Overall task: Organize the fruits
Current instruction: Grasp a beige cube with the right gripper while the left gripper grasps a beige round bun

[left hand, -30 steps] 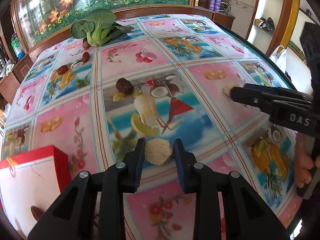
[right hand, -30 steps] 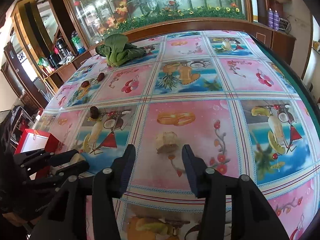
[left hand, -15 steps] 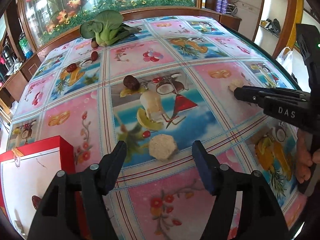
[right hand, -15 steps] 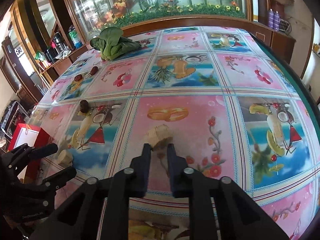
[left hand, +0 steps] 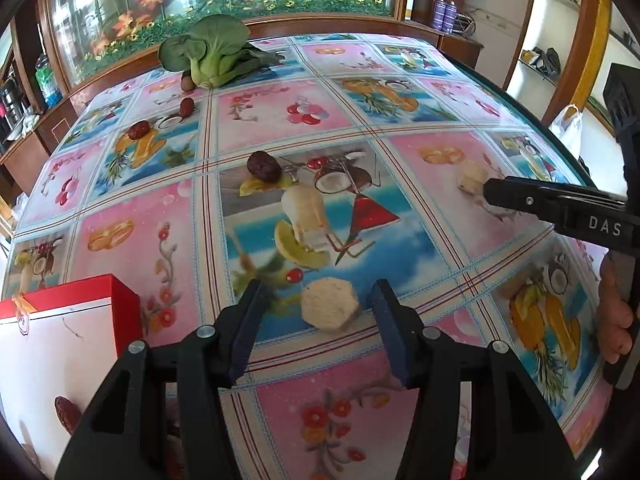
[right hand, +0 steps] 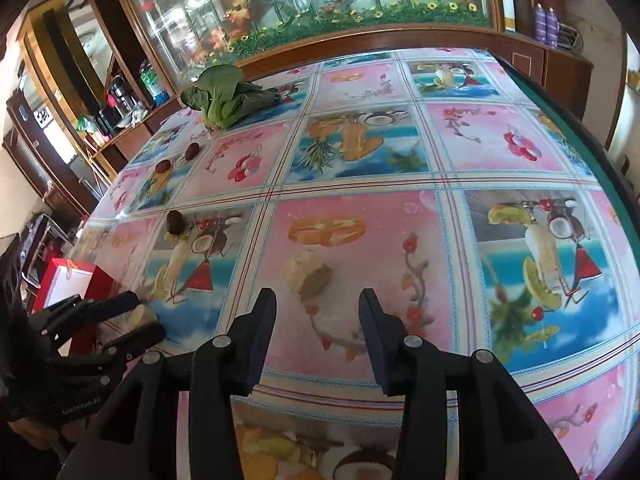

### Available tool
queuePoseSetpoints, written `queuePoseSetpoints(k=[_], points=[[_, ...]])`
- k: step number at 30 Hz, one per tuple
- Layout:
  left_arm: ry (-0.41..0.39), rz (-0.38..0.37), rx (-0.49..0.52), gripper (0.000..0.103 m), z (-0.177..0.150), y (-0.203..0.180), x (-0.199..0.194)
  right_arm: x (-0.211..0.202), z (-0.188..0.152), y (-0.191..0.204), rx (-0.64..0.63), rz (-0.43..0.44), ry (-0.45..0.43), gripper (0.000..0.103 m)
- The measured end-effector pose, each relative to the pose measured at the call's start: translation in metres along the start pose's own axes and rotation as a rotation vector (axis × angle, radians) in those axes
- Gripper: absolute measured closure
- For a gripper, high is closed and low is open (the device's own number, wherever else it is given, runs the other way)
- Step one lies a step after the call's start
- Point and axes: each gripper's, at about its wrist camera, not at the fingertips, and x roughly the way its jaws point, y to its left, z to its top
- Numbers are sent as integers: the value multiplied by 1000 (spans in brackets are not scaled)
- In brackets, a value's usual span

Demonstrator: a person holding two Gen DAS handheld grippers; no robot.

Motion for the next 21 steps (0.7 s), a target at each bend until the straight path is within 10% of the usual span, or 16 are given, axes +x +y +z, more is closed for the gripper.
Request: queuePoseSetpoints(k=[21], points=[[0,39,-43,72,1,-10,-1,13,2,17,-31,-31,-38,76]])
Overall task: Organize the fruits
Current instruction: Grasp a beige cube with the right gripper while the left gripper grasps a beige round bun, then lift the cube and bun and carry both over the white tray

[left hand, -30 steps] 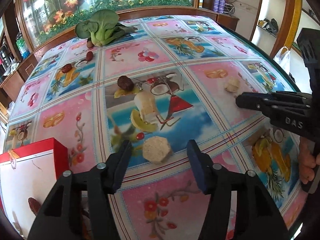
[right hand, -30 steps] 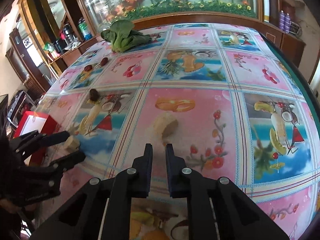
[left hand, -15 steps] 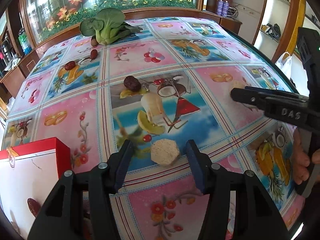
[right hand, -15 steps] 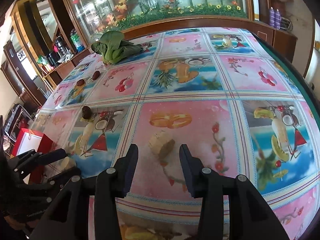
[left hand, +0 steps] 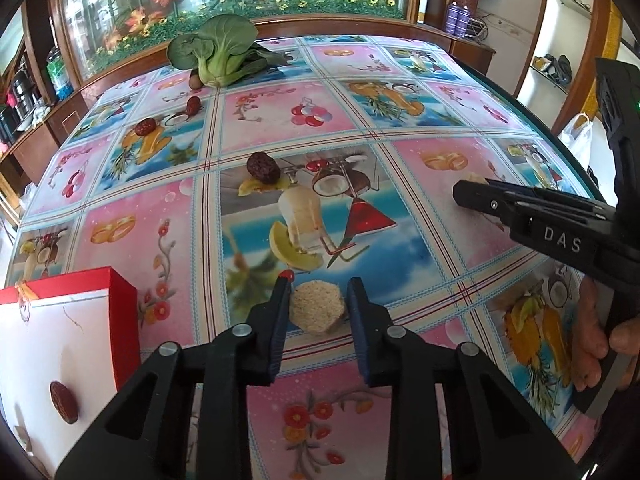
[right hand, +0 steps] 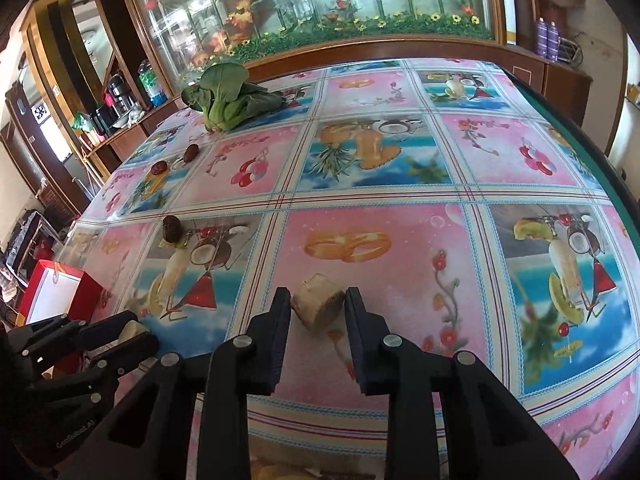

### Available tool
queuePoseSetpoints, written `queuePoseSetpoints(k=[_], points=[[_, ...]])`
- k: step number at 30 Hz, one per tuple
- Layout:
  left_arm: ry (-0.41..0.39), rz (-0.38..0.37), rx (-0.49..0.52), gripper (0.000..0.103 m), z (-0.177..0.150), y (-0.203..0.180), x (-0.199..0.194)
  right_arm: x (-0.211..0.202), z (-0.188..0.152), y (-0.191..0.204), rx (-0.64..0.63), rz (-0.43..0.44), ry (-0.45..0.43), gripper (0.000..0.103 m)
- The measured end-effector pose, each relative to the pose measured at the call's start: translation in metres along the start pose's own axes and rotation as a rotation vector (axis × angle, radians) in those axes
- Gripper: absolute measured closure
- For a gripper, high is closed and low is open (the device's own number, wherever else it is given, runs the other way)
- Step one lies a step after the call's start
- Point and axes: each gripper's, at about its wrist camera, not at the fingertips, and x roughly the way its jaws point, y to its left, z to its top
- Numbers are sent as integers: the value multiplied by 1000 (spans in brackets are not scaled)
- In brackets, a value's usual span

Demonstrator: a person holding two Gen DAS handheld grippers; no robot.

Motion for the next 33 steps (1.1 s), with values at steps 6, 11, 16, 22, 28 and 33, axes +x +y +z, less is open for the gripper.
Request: queuePoseSetpoints(k=[6,11,16,22,28,33], points=[[-5,10,-15,73,-14,-7,-9,-5,1,-1,13,23,5,76],[3,-4,-17,72,-35,-15,-25,-13,2,-3,24,44,-19,76],[-8,62,-15,51,-50,-17,-38,-12,0,1,19,45,-12,76],[-22,86,-14,34,-53,-17,-39,-10,-1,6,-6,36,-8,76],[-25,61,-11,73,-51,-22,-35,-10,-2,5,-8,31,-10,76],[-48,61,-49,73,-55,-19,-45,-11,-2,6,-15,28,-17,76]])
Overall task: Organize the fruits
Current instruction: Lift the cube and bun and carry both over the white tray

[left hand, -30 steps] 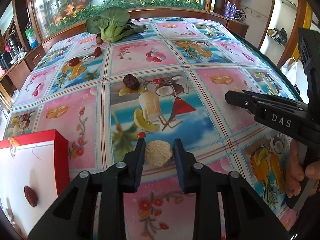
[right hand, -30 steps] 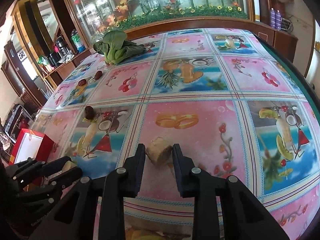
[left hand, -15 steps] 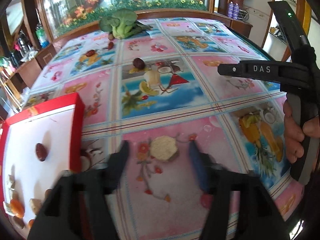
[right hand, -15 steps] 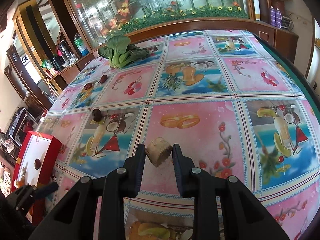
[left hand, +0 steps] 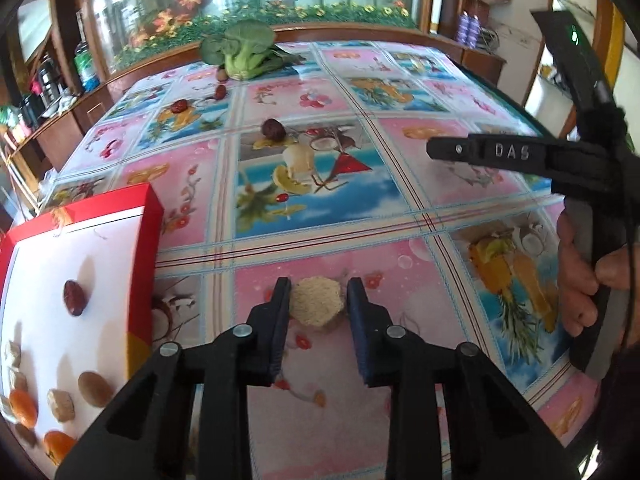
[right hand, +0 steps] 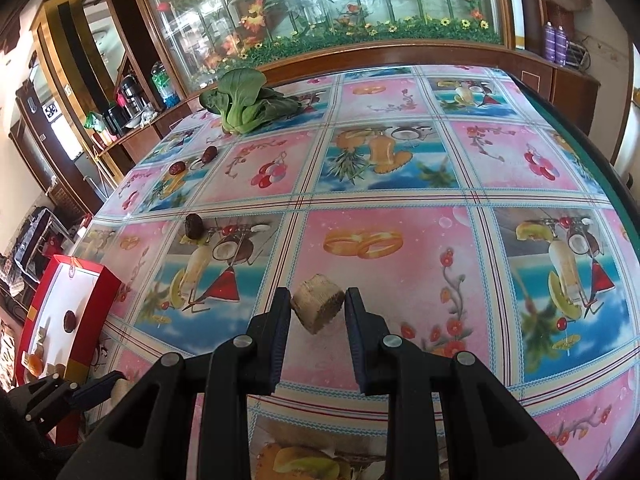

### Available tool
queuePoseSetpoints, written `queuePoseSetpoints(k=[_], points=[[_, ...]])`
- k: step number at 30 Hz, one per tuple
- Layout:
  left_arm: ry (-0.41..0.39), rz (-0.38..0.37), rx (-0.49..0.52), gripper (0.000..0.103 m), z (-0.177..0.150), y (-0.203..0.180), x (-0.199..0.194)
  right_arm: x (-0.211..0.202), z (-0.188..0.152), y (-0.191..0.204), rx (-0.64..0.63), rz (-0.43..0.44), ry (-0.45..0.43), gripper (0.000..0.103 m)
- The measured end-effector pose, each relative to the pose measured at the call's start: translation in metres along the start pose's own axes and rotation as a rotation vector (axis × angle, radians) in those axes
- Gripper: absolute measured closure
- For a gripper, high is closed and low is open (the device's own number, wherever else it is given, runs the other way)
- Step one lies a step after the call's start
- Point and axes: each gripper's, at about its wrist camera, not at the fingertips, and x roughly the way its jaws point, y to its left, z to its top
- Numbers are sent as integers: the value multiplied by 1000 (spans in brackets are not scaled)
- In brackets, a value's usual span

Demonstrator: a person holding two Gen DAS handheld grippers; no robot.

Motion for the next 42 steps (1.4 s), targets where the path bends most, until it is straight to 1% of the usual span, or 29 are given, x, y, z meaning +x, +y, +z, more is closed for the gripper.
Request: queuePoseSetpoints(k=[5,8,11,14,16,19,20,23,26,27,29,31,34,37,42], points=[[-17,24,-1,73,-8,-2,-19,0,-1,-2,2,-6,-4,76],[-44,23,-9,73,-14,0,-36,-4,-1,-4,8,-13,-27,76],[-53,24,-29,73,-21,7,-50,-6,-3,-9,19,-29,-49,76],[-68,30,-50,73,-31,21,-64,-9,-6,-13,46,-63,-60,76],[-70,36,-72,73,-36,33,-70,-14,-9,-13,57,-85,-82,76],[-84,63,-94,73,-47,54,-81,-30,-16,1,42,-122,-138,76],[-90,76,-108,73,-51,63,-84,-39,-20,11,35,-111,-158,76],[-113,114,-140,73,-60,88,-94,-55,-34,37,32,-22,-187,77],[-137,145,-179,73,-68,113,-102,-59,-54,79,-21,29,-179,77],[-144,154,-185,73,-70,119,-104,-60,-62,99,-45,68,-176,77],[-154,170,-204,73,-77,133,-108,-60,-69,123,-71,127,-167,77],[-159,177,-223,73,-84,144,-110,-57,-79,157,-125,179,-144,77],[-163,185,-250,72,-93,159,-113,-53,-91,193,-195,229,-119,77],[-165,198,-271,72,-99,171,-113,-48,-101,217,-239,278,-90,77],[-166,210,-295,72,-102,185,-112,-34,-103,244,-270,306,-51,77]])
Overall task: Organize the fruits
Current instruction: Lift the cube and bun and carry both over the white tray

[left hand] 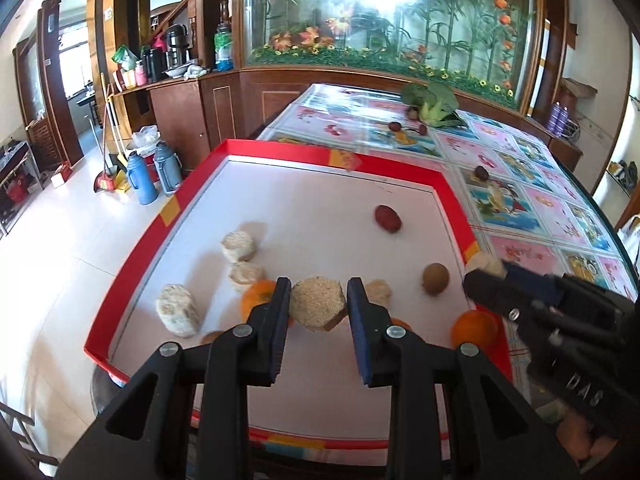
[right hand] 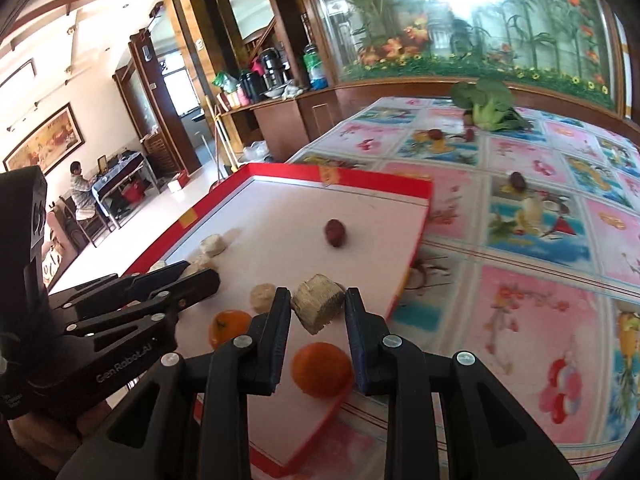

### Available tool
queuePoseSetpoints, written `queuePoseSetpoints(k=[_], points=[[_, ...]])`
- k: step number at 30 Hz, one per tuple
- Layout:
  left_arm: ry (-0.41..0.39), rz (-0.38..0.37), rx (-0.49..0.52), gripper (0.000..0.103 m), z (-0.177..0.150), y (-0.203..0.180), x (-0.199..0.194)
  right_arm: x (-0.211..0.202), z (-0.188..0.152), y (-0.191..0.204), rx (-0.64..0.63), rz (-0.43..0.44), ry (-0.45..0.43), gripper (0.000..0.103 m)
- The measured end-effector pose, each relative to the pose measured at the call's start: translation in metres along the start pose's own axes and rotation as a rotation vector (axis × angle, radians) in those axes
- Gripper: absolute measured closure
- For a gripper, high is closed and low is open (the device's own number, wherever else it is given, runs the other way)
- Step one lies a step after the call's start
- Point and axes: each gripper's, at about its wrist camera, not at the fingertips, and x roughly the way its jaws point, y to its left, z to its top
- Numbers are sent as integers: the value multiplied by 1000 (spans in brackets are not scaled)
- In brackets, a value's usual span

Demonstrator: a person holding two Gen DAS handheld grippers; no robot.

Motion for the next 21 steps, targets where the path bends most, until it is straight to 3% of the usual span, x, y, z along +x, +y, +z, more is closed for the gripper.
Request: queuePoseSetpoints(k=[14,21], points=[[5,93,-18,72,27,32,23,38,24,22,23,11,26,77],[63,114,-33,72,28,40,45,49,25,22,55,47,80,77]])
